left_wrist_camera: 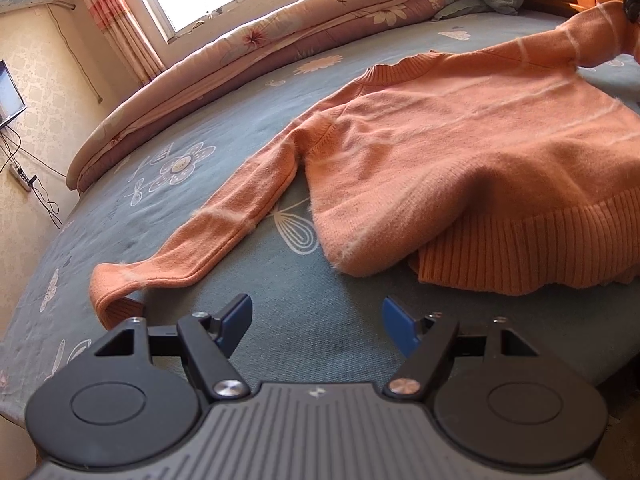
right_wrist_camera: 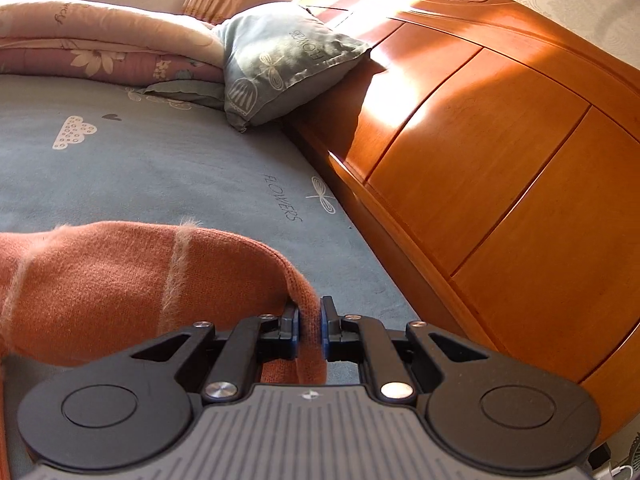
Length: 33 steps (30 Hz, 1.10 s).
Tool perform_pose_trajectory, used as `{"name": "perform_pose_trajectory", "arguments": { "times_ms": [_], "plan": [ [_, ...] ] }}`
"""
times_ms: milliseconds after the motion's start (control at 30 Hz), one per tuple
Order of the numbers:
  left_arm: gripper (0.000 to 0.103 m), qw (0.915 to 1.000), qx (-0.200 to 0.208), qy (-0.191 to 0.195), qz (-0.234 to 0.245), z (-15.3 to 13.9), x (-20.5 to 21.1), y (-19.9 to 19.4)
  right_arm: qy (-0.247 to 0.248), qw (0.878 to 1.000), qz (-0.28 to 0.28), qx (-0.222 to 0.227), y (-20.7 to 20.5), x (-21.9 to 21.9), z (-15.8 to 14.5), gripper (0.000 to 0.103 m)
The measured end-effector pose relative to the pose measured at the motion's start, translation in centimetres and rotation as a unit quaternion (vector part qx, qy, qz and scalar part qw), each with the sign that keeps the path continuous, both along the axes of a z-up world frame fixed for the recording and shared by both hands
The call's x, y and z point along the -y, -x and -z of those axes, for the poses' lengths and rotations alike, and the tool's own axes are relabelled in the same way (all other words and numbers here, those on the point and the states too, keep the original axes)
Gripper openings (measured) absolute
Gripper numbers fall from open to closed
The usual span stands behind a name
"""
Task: Fold clothes
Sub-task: 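Grasp the other sleeve with the right gripper and spread it out, then move the right gripper to the ribbed hem of the sweater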
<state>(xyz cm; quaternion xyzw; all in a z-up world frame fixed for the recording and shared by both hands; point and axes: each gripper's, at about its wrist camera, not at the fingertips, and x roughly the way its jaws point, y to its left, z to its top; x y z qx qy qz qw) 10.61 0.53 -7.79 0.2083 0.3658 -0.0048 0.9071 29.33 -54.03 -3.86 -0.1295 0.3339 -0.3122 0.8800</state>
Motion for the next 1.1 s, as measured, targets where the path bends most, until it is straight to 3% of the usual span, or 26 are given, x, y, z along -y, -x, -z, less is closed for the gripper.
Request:
{"name": "perform_pose_trajectory", "arguments": {
  "times_ms": [100, 167, 300, 400, 567, 667, 933, 1100],
  "plan": [
    [0.073, 1.0, -0.003, 0.002, 0.003, 0.1, 0.3, -0.2, -0.001, 1.0, 0.002, -0.011, -0.6, -0.3, 0.9, 0.014],
    [0.073, 1.0, -0.003, 0.005, 0.008, 0.1, 0.6, -0.3, -0.024, 1.0, -0.01, -0.01, -0.2, -0.7, 1.4, 0.022],
    [0.073, 0.9998, -0.001, 0.007, 0.017, 0.1, 1.1, -0.3, -0.074, 0.996, -0.04, -0.007, 1.7, -2.5, 1.4, 0.025],
    [0.073, 0.9997, 0.0, 0.013, 0.019, 0.0, 1.1, -0.1, -0.12, 0.99, -0.073, -0.001, 3.7, -4.3, 1.0, 0.033],
    [0.073, 0.9996, 0.003, 0.019, 0.021, -0.1, 1.0, 0.5, -0.198, 0.97, -0.14, 0.007, 7.5, -8.6, 0.4, 0.036],
    [0.073, 0.9995, 0.006, 0.025, 0.02, -0.3, 0.7, 0.8, -0.211, 0.959, -0.188, 0.005, 10.3, -12.0, -0.1, 0.045],
    [0.073, 0.9989, 0.004, 0.046, 0.013, -0.4, -0.2, 1.5, -0.255, 0.924, -0.285, 0.004, 16.4, -20.2, -0.6, 0.055],
    [0.073, 0.9985, 0.002, 0.055, 0.008, -0.4, -0.6, 1.6, -0.29, 0.9, -0.327, -0.001, 19.2, -25.2, 0.4, 0.055]
  ]
}}
